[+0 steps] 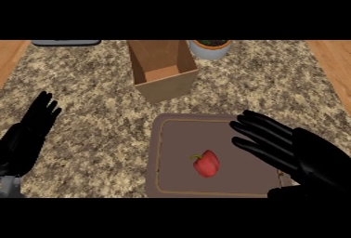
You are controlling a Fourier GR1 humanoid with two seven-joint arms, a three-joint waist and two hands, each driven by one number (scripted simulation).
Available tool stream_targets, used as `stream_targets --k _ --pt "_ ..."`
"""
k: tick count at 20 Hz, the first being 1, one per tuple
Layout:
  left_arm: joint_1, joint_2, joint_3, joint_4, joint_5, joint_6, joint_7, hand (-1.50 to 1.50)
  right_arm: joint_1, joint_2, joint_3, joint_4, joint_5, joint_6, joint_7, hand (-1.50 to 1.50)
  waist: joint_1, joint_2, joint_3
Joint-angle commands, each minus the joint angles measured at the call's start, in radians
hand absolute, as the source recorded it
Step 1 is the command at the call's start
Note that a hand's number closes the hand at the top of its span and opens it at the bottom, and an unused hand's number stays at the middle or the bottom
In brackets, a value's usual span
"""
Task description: Pick the bell pepper from the tray and place it in the cardboard box
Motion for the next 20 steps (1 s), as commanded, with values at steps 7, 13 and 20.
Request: stream_targets --k 7,13,20 --pt "-0.038 -0.014 0.000 -0.002 -0.004 -0.009 0.025 0.00 -0.096 0.038 0.265 -0.240 0.299 0.303 0.604 -1.50 0.025 0.007 0.000" --pt "-0.006 -0.075 -0.036 -0.019 -0.069 0.015 0.002 0.00 -0.147 0.226 0.312 -0.087 0.307 0.433 0.739 -1.50 0.031 0.012 0.004" --pt "-0.002 -0.075 0.028 -0.018 -0.074 -0.048 0.028 0.00 -0.093 0.287 0.337 -0.101 0.395 0.541 0.785 -1.50 0.025 0.011 0.004"
